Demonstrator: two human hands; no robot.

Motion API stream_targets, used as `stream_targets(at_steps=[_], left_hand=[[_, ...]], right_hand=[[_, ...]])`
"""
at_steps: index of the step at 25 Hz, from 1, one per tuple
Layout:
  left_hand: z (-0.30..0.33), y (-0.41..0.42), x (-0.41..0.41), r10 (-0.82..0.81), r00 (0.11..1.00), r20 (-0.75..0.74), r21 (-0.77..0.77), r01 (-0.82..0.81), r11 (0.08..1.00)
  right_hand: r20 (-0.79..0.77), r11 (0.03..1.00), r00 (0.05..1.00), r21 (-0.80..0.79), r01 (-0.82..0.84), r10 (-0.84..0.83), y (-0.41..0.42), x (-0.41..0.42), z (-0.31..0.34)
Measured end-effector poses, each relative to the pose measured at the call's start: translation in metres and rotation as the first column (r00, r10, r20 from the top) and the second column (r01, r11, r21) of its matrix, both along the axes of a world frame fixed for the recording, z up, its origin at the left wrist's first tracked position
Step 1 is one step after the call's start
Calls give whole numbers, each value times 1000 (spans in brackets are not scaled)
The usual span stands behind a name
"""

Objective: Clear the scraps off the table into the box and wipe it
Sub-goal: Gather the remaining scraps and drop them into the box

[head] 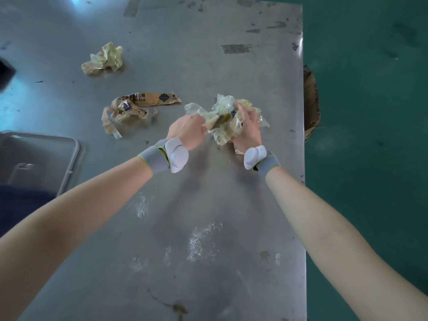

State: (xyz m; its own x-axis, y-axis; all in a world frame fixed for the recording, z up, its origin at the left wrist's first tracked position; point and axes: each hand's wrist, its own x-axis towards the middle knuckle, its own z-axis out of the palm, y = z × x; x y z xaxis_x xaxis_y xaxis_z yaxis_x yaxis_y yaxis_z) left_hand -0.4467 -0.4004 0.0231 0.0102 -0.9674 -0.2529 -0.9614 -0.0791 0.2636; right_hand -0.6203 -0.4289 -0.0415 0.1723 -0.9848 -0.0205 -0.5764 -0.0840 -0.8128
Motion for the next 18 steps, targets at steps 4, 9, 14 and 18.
stream_targets(at_steps=[4, 9, 14, 18], left_hand=[[25, 9, 10, 117, 992, 46, -131, -110, 985], [38, -16, 14, 261, 948, 179, -152, -236, 960], [25, -31, 2, 76, 974, 211, 40, -86, 996], [20, -28, 1, 82, 995, 57, 124, -89, 988]], right_hand=[[-41, 999, 999, 48, 10, -8, -6, 1, -5], [-70, 998, 998, 67, 16, -11, -11, -1, -6], [-70, 996, 997, 91, -8, 14, -12, 2, -3], [-83, 998, 997, 69, 5, 1, -9, 3, -2]])
